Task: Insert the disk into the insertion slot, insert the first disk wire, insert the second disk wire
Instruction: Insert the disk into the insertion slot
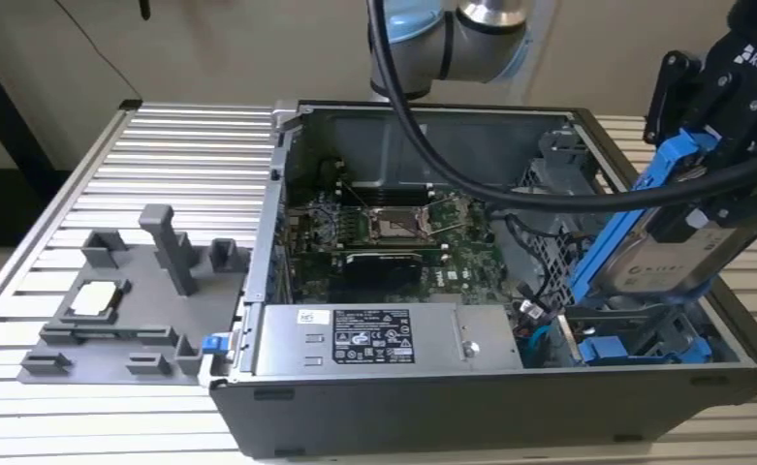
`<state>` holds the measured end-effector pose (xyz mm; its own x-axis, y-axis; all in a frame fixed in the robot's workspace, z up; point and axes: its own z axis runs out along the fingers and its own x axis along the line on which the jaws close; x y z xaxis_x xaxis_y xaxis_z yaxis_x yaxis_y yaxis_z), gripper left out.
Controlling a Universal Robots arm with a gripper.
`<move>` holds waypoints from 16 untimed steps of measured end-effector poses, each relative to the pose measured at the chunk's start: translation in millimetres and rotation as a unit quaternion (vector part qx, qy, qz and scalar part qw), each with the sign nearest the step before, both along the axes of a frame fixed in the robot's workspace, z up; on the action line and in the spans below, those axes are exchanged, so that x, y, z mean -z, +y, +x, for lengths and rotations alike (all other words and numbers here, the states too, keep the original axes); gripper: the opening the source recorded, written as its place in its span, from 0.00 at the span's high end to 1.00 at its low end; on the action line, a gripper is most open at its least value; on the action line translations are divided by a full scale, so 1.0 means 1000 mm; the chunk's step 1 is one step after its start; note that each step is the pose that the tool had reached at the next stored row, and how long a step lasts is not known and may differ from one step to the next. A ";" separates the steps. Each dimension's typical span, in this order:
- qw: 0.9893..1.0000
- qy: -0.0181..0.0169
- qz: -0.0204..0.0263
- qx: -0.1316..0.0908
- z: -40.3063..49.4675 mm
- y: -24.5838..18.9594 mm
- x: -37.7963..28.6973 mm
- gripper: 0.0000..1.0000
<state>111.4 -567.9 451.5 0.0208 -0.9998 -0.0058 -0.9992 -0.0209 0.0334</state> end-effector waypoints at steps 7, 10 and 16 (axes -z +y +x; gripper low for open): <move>1.000 0.000 0.000 0.000 0.0037 -0.0034 0.0083 0.67; 1.000 -0.001 0.000 0.000 0.0038 -0.0035 0.0116 0.67; 1.000 -0.001 0.000 0.000 0.0039 -0.0035 0.0144 0.67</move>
